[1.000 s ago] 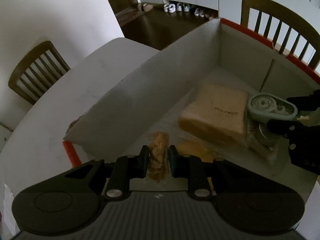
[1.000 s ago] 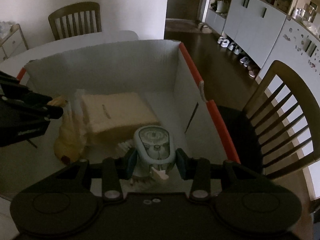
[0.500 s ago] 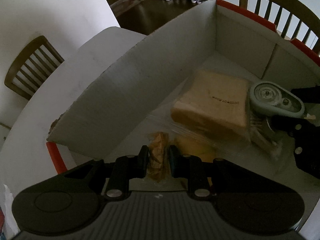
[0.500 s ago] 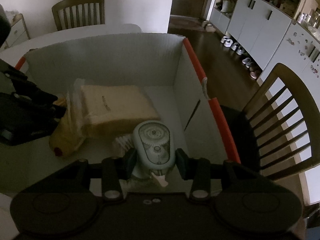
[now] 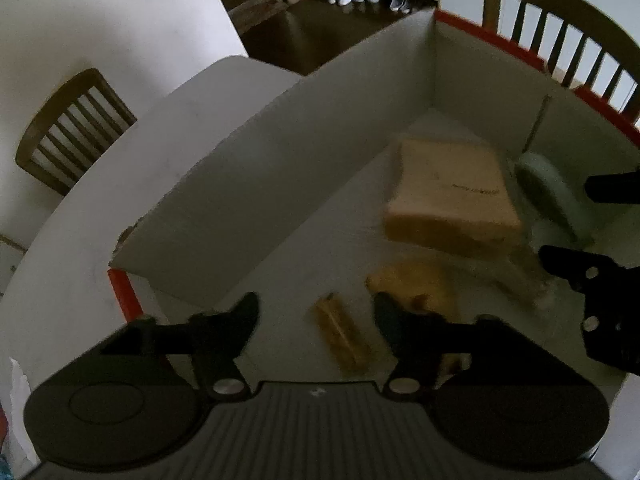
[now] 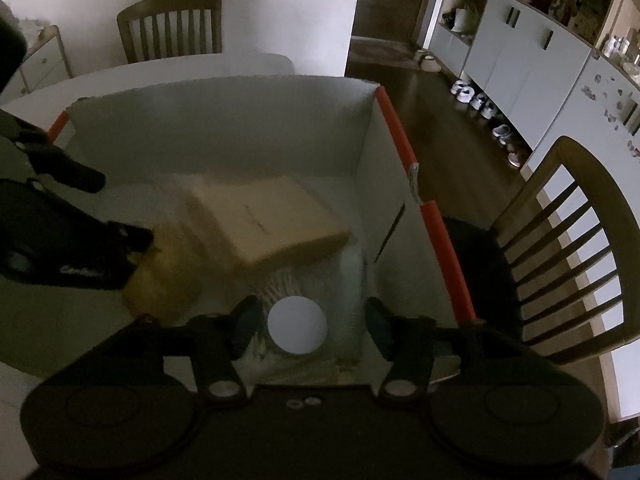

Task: Organize objects
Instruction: 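Carry the orange snack bag and correction tape into the red box and release both, then withdraw both tools from the box back over the table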

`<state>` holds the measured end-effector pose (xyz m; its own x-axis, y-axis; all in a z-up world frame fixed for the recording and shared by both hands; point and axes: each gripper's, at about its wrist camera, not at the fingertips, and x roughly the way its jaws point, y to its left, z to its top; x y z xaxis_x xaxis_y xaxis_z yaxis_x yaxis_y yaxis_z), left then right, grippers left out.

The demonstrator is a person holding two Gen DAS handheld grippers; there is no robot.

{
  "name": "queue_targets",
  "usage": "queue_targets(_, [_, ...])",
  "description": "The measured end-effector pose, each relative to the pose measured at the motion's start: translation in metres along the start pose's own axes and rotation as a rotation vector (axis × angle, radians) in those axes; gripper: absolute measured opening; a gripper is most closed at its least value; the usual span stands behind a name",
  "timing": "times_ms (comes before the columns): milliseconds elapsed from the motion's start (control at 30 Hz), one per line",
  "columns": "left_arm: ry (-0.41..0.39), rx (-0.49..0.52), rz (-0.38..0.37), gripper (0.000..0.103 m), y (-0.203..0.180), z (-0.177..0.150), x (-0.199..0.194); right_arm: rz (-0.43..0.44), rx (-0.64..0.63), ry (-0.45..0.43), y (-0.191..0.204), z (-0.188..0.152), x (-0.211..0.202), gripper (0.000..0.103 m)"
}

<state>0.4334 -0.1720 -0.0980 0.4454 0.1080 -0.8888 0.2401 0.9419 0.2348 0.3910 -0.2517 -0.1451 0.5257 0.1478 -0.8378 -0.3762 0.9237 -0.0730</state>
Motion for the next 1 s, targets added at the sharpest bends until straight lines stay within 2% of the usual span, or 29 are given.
queue_targets(233, [-0.052,-0.024,-0.033,0.066,0.001,-0.004,-0.021,0.014,0.014,-0.029,-0.003,-0.004,-0.015,0.063])
queue_targets(433, [-0.098,-0.059,-0.060,0.066,0.006,-0.012,-0.039,0.031,0.022,-0.061,-0.003,-0.008,-0.034,0.071])
queue_targets(933, [-0.233,-0.176,-0.170,0.066,0.044,-0.069,-0.099,0.073,0.030,-0.144,0.033,-0.017,-0.091,0.079])
queue_targets(1000, [-0.249,-0.193,-0.181,0.073,0.053,-0.078,-0.106,0.074,0.033,-0.149,0.040,-0.018,-0.096,0.082])
